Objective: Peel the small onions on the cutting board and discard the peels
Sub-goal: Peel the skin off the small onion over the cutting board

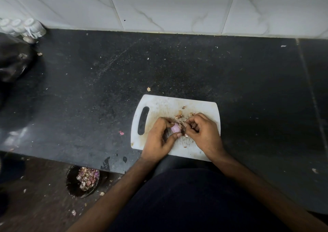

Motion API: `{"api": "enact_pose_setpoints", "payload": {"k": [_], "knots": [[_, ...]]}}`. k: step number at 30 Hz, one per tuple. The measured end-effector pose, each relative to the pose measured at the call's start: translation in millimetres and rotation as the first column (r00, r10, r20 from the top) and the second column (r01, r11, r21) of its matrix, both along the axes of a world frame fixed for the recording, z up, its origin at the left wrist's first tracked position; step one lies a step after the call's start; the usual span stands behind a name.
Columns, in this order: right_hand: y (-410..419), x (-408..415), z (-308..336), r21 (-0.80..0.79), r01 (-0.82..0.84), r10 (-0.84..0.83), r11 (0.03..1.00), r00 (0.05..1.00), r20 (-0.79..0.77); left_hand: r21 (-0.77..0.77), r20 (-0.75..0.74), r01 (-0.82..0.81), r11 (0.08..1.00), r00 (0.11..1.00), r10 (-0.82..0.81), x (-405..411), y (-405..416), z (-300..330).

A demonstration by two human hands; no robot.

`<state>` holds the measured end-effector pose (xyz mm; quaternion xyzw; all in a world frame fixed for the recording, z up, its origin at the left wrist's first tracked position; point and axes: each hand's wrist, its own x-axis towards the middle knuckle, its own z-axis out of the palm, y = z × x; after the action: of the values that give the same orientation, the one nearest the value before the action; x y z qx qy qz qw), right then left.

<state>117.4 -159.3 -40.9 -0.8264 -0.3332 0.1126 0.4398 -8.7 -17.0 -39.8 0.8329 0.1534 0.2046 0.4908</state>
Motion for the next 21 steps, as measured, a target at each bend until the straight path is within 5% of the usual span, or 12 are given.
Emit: {"api": "enact_pose_setpoints", "payload": {"k": [3, 14, 21], "knots": [[-0.4, 2.9, -0.2, 0.013, 0.046, -0.046, 0.999, 0.999, -0.023, -0.023, -0.005, -0.012, 1.0, 1.0, 0.012, -1.0, -0.7, 0.8], [-1.9, 2.5, 2.6, 0.058, -0.198, 0.199, 0.978, 0.98, -0.013, 0.048, -0.055, 0.008, 0.999, 0.998, -0.006, -1.5, 0.0, 5.4], [0.4, -0.7, -0.7, -0.174, -0.271, 0.3, 0.947, 0.939, 0.169, 0.16, -0.078, 0.085, 0.983, 0.994, -0.074, -1.2, 2.4, 0.9]]}}
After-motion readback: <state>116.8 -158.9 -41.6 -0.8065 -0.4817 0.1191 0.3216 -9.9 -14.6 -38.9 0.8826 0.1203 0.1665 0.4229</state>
